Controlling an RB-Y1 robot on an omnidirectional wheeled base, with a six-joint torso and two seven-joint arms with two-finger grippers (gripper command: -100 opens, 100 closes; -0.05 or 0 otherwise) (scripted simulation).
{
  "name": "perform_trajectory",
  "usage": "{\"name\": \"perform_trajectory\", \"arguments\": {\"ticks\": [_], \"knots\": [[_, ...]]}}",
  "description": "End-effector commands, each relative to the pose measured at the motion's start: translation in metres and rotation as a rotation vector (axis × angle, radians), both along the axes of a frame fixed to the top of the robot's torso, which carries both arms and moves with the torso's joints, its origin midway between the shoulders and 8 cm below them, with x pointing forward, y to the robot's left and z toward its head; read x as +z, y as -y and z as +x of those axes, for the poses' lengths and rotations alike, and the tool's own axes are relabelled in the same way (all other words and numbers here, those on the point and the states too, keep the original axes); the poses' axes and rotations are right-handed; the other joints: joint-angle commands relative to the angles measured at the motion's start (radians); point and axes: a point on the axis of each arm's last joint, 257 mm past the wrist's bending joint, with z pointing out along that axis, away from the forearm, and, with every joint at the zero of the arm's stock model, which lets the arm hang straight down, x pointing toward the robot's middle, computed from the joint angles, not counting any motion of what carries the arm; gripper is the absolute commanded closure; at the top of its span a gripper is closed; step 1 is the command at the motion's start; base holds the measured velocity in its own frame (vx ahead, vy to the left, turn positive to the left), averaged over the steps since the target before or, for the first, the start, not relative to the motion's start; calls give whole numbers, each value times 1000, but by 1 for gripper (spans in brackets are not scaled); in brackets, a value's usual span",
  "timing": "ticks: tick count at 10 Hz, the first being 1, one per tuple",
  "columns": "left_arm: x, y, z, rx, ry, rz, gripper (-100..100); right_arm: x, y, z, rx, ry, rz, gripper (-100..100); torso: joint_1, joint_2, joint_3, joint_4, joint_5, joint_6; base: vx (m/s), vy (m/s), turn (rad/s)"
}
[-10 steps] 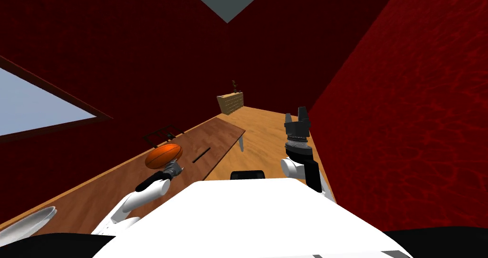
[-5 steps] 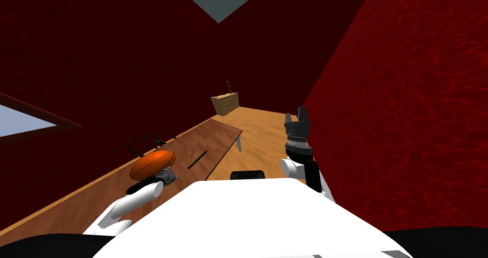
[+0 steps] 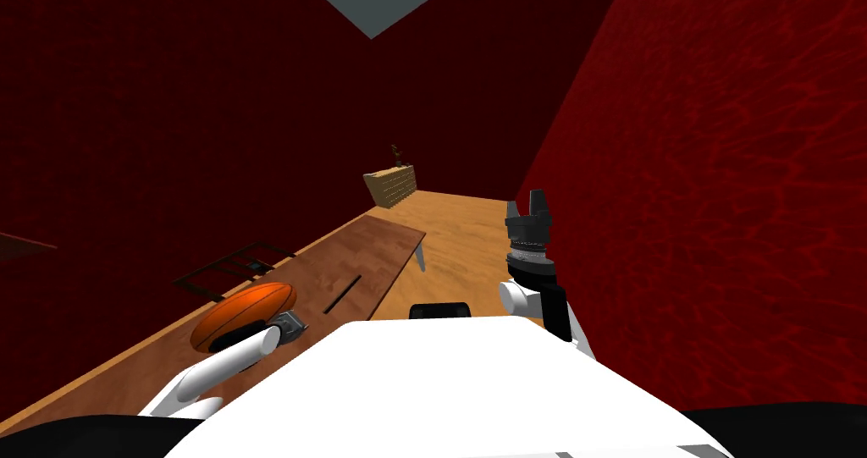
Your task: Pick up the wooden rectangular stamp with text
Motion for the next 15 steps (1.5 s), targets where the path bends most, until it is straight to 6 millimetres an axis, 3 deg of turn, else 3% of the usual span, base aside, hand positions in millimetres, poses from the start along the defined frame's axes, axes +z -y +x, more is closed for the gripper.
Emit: {"name": "perform_trajectory", "arguments": {"ticks": [1,6,13,15], "knots": [[-8,2,-12,34,-30,-35,-100,0,0,0,0,0,0,0,0,0,0,0,0,0,7,32,-165],[-32,6,-64,201,-97,-186,-100,0,0,0,0,0,0,0,1,-1,0,0,0,-2,17,39,-223],[-54,35,-109,339,-177,-370,-100,0,0,0,0,0,0,0,1,-2,-1,0,0,-1,22,39,-155],[-63,51,-125,401,-192,-459,-100,0,0,0,0,0,0,0,0,-2,-1,-1,0,-1,34,44,-224]]}}
